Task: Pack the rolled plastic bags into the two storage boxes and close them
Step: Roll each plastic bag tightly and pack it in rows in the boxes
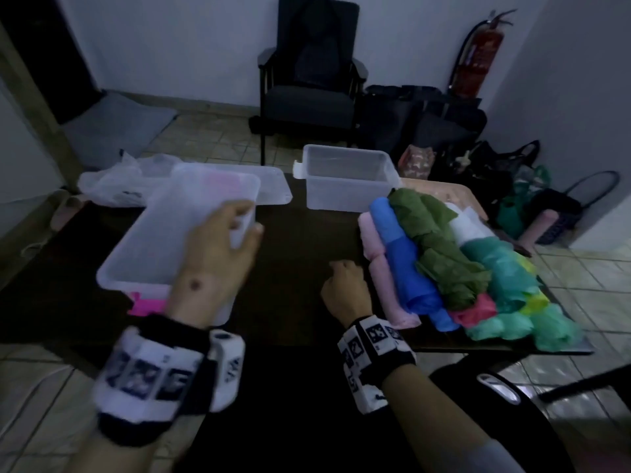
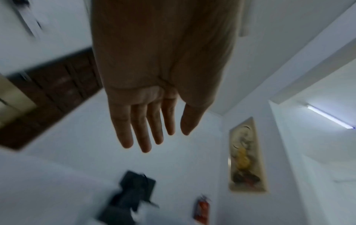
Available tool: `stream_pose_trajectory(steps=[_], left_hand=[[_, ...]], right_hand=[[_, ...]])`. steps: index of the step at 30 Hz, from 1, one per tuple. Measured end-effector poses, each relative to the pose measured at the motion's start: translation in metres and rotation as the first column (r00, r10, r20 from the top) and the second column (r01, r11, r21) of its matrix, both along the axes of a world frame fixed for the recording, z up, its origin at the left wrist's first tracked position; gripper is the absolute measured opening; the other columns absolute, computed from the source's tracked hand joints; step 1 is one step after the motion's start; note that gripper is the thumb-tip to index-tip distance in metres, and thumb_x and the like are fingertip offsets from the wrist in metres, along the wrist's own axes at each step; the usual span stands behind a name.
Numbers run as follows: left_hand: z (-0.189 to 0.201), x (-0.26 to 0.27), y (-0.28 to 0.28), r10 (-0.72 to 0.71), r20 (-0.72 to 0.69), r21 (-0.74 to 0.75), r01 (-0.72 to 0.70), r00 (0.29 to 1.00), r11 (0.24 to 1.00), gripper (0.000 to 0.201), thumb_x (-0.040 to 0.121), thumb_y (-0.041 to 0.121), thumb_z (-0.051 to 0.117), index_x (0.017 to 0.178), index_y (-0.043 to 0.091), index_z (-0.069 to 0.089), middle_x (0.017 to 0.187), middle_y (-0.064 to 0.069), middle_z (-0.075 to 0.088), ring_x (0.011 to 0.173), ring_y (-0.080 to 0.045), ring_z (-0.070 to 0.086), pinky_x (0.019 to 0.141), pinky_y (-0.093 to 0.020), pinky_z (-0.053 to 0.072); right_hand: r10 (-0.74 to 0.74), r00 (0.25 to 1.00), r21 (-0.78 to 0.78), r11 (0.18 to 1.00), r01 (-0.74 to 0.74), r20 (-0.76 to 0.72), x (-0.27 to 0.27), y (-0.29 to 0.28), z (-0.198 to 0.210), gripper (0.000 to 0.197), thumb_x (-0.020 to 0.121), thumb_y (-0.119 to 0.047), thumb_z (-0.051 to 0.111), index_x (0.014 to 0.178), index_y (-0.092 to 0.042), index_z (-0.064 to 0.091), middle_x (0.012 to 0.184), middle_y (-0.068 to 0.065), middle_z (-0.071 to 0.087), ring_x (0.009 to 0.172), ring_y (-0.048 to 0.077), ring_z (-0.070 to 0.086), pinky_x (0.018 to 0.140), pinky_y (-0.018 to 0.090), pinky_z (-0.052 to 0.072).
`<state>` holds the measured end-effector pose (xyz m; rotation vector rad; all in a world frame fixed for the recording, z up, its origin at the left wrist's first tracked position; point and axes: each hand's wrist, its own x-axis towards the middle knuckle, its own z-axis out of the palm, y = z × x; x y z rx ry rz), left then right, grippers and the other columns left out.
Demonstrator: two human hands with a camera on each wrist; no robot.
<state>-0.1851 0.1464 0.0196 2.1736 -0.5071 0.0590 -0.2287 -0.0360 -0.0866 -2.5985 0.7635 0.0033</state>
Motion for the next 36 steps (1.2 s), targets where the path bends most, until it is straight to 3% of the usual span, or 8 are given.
stream_pose_trajectory(steps=[3,6,11,15,22,30,33,36], left_hand=[[-0.041,-0.025,-0.05,-0.225,-0.119,0.148,0.241,0.967,0.959,0.039,0.095,0.028,0.049,0.134,0.024,0.045,0.134,0.006,0.047,0.122,-0.011,0.045,0.101,-0.024,0.035],[-0.083,-0.026,-0.084,-0.281,-0.347,0.31,0.393,0.895,0.866,0.054,0.096,0.034,0.047,0.144,0.019,0.03,0.152,-0.002,0.027,0.139,-0.016,0.027,0.115,-0.031,0.024],[-0.118,-0.019,-0.102,-0.163,-0.44,0.455,0.376,0.883,0.807,0.072,0.096,0.04,0.043,0.15,0.022,-0.001,0.158,-0.007,-0.006,0.146,-0.024,-0.004,0.118,-0.045,0.006],[-0.13,-0.015,-0.1,-0.152,-0.367,0.515,0.337,0.918,0.789,0.067,0.098,0.048,0.029,0.151,0.023,-0.004,0.157,-0.008,-0.017,0.144,-0.026,-0.015,0.116,-0.046,-0.003],[-0.141,-0.017,-0.103,-0.12,-0.293,0.672,0.293,0.949,0.68,0.069,0.096,0.056,0.017,0.151,0.019,-0.004,0.157,-0.01,-0.016,0.144,-0.026,-0.015,0.116,-0.043,-0.008],[-0.141,-0.02,-0.103,-0.127,-0.267,0.693,0.282,0.955,0.664,0.069,0.096,0.057,0.017,0.151,0.019,-0.004,0.157,-0.01,-0.014,0.145,-0.027,-0.014,0.116,-0.044,-0.006],[-0.142,-0.018,-0.103,-0.133,-0.271,0.693,0.29,0.953,0.66,0.07,0.096,0.057,0.017,0.15,0.019,-0.005,0.157,-0.01,-0.015,0.144,-0.027,-0.014,0.116,-0.044,-0.006],[-0.144,-0.017,-0.102,-0.143,-0.282,0.687,0.304,0.949,0.66,0.07,0.096,0.057,0.016,0.15,0.019,-0.007,0.156,-0.011,-0.016,0.144,-0.027,-0.015,0.116,-0.044,-0.007]], right_hand=[[-0.092,0.981,-0.283,0.949,0.139,0.174,-0.018,-0.017,0.032,0.034,0.088,-0.016,0.045,0.121,-0.015,0.052,0.126,0.008,0.049,0.119,0.027,0.042,0.092,0.037,0.036],[-0.271,0.938,-0.367,0.868,0.335,0.216,-0.038,-0.043,0.064,0.037,0.086,-0.021,0.049,0.121,-0.009,0.045,0.124,0.015,0.043,0.119,0.032,0.039,0.089,0.042,0.037],[-0.503,0.863,-0.236,0.845,0.48,-0.046,-0.068,-0.098,0.076,0.053,0.091,-0.031,0.049,0.136,-0.008,0.032,0.141,0.018,0.031,0.132,0.036,0.027,0.103,0.045,0.03],[-0.472,0.855,-0.093,0.881,0.463,-0.215,-0.068,-0.118,0.067,0.073,0.089,-0.048,0.054,0.142,-0.005,0.027,0.144,0.019,0.032,0.134,0.037,0.029,0.107,0.046,0.03],[-0.471,0.868,-0.09,0.882,0.462,-0.155,-0.063,-0.127,0.056,0.061,0.076,-0.04,0.07,0.119,0.0,0.055,0.122,0.021,0.056,0.111,0.036,0.055,0.091,0.041,0.049],[-0.463,0.883,-0.04,0.887,0.461,-0.074,-0.084,-0.119,0.082,0.061,0.075,-0.04,0.071,0.117,0.001,0.056,0.118,0.023,0.057,0.111,0.038,0.053,0.092,0.041,0.044],[-0.419,0.908,-0.088,0.904,0.418,0.017,-0.094,-0.102,0.11,0.047,0.078,-0.037,0.066,0.102,0.003,0.057,0.105,0.026,0.058,0.102,0.039,0.055,0.08,0.038,0.043],[-0.303,0.949,-0.007,0.952,0.305,0.089,-0.092,-0.076,0.139,0.03,0.082,-0.03,0.064,0.076,-0.003,0.053,0.074,0.012,0.056,0.074,0.028,0.055,0.059,0.028,0.041]])
